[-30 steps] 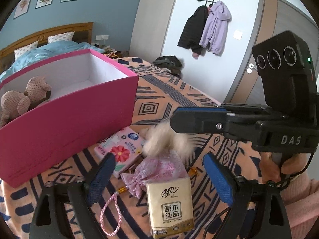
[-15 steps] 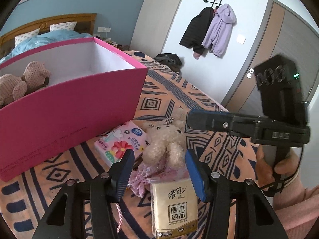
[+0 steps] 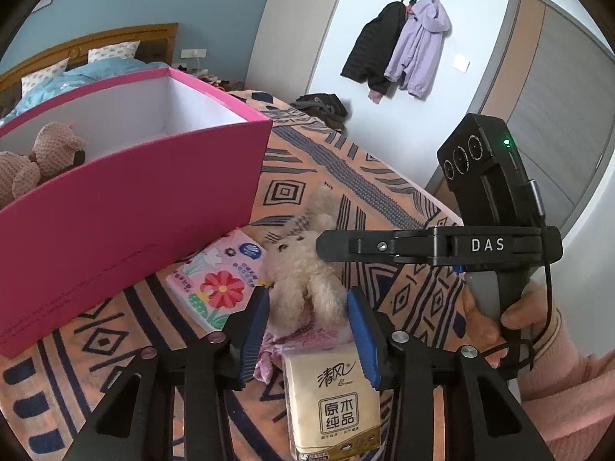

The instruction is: Organize objects

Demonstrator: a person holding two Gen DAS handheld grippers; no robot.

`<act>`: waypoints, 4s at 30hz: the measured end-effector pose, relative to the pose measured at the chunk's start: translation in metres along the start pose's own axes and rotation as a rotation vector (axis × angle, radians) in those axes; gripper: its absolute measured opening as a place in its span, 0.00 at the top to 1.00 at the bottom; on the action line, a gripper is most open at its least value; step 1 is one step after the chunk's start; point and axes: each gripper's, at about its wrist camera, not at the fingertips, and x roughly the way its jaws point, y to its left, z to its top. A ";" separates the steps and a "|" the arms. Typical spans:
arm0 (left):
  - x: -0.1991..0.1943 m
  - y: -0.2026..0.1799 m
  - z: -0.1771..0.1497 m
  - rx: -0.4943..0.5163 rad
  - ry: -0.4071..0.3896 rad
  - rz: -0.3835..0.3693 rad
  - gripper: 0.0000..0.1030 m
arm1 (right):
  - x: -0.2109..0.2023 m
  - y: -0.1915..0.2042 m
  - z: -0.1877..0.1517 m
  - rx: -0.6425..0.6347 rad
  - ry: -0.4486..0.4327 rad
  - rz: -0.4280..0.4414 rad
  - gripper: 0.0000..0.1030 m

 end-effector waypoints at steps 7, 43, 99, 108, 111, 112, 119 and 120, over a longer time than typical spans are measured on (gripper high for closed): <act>0.006 0.000 0.001 -0.013 0.026 -0.038 0.64 | -0.005 0.010 -0.002 -0.043 -0.022 0.013 0.75; -0.049 -0.014 0.038 0.082 -0.157 0.011 0.63 | -0.035 0.079 0.027 -0.229 -0.152 0.100 0.68; -0.070 0.032 0.031 -0.031 -0.240 0.144 0.17 | -0.013 0.072 0.047 -0.218 -0.077 0.114 0.62; -0.066 0.030 0.010 -0.065 -0.200 0.143 0.14 | -0.015 0.062 0.022 -0.215 -0.034 0.067 0.58; -0.064 0.027 0.005 -0.062 -0.186 0.142 0.14 | -0.013 0.056 0.014 -0.202 -0.015 0.050 0.58; -0.063 0.025 0.004 -0.060 -0.183 0.138 0.14 | -0.012 0.053 0.010 -0.198 -0.007 0.043 0.58; -0.051 0.007 -0.012 -0.005 -0.136 0.114 0.14 | -0.008 0.033 -0.007 -0.163 0.034 -0.039 0.52; -0.049 0.006 -0.014 -0.009 -0.127 0.104 0.14 | -0.007 0.029 -0.008 -0.154 0.038 -0.047 0.48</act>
